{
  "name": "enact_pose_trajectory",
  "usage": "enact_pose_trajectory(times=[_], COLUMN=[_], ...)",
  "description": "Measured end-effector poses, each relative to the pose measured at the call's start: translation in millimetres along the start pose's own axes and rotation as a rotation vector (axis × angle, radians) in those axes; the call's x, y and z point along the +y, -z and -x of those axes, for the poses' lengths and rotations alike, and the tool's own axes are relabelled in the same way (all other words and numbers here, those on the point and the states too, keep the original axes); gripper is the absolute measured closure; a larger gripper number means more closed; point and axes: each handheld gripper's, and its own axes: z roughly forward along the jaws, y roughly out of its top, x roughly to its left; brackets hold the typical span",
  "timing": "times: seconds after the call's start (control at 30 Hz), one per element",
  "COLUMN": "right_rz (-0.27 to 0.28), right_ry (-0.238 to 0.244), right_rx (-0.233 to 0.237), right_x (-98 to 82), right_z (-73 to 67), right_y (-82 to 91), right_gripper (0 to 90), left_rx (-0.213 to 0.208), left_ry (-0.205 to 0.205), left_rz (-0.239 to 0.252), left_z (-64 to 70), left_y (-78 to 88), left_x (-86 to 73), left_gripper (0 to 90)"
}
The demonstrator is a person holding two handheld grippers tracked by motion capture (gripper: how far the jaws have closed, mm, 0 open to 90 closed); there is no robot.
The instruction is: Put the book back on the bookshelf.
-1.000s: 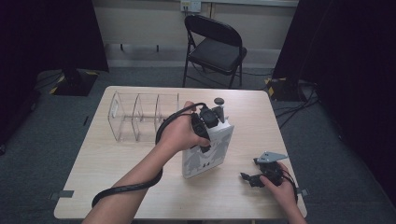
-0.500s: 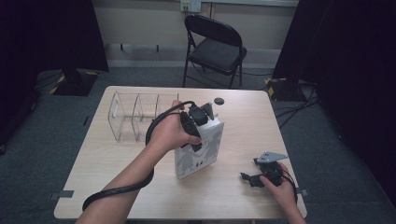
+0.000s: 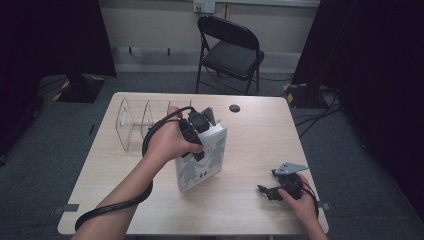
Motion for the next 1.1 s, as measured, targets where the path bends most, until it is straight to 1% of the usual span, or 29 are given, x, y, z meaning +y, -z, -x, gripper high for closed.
enact_pose_trajectory(times=[0.03, 0.13, 0.17, 0.2, 0.27, 0.37, 0.4, 0.47, 0.5, 0.57, 0.63, 0.67, 0.73, 0.8, 0.83, 0.87, 0.97, 1.0, 1.07, 1.1], right_rz=[0.0, 0.0, 0.0, 0.0, 0.0, 0.0, -0.001, 0.0, 0.0, 0.0, 0.0, 0.0, 0.0, 0.0, 0.0, 0.0, 0.0, 0.0, 0.0, 0.0], right_ry=[0.0, 0.0, 0.0, 0.0, 0.0, 0.0, -0.001, 0.0, 0.0, 0.0, 0.0, 0.0, 0.0, 0.0, 0.0, 0.0, 0.0, 0.0, -0.002, 0.0], right_rx=[0.0, 0.0, 0.0, 0.0, 0.0, 0.0, 0.0, 0.0, 0.0, 0.0, 0.0, 0.0, 0.0, 0.0, 0.0, 0.0, 0.0, 0.0, 0.0, 0.0], right_x=[0.0, 0.0, 0.0, 0.0, 0.0, 0.0, 0.0, 0.0, 0.0, 0.0, 0.0, 0.0, 0.0, 0.0, 0.0, 0.0, 0.0, 0.0, 0.0, 0.0], right_z=[0.0, 0.0, 0.0, 0.0, 0.0, 0.0, -0.1, 0.0, 0.0, 0.0, 0.0, 0.0, 0.0, 0.0, 0.0, 0.0, 0.0, 0.0, -0.1, 0.0], right_y=[0.0, 0.0, 0.0, 0.0, 0.0, 0.0, 0.1, 0.0, 0.0, 0.0, 0.0, 0.0, 0.0, 0.0, 0.0, 0.0, 0.0, 0.0, 0.1, 0.0], right_gripper=[12.5, 12.5, 12.5, 12.5, 12.5, 12.5, 12.5, 12.5, 12.5, 12.5, 12.5, 12.5, 12.5, 12.5, 12.5, 12.5, 12.5, 12.5, 12.5, 12.5], left_rx=[0.002, -0.005, -0.001, -0.004, 0.003, 0.002, 0.002, 0.006, 0.006, 0.009, 0.011, 0.015, 0.005, 0.007, 0.012, 0.015, 0.021, 0.022, 0.021, 0.027], left_ry=[-0.001, 0.016, 0.006, 0.025, 0.013, 0.028, 0.027, 0.04, 0.034, 0.052, 0.061, 0.064, 0.074, 0.072, 0.082, 0.08, 0.094, 0.09, 0.101, 0.099], left_rz=[-0.001, 0.0, -0.007, 0.002, -0.008, -0.006, -0.008, -0.002, -0.007, -0.004, -0.004, -0.012, -0.013, -0.015, -0.009, -0.007, -0.011, -0.017, -0.013, -0.016], left_z=[-0.5, -4.4, -5.6, -5.3, -6.9, -10.4, -12.0, -13.6, -14.8, -16.1, -17.6, -18.6, -21.2, -23.0, -23.2, -23.6, -25.3, -26.0, -27.1, -27.8], left_y=[0.8, 2.4, 3.1, 2.7, 3.7, 4.6, 5.2, 5.9, 6.9, 7.2, 7.6, 8.2, 8.5, 9.4, 9.5, 10.1, 11.7, 12.3, 12.8, 13.3], left_x=[-1.4, -6.7, -8.0, -9.1, -11.7, -15.7, -17.0, -19.9, -21.1, -23.7, -26.1, -26.9, -29.3, -31.2, -32.4, -33.4, -36.3, -36.8, -39.1, -40.2], left_gripper=[52.8, 52.8, 52.8, 52.8, 52.8, 52.8, 52.8, 52.8, 52.8, 52.8, 52.8, 52.8, 52.8, 52.8, 52.8, 52.8, 52.8, 52.7, 52.8, 52.8])
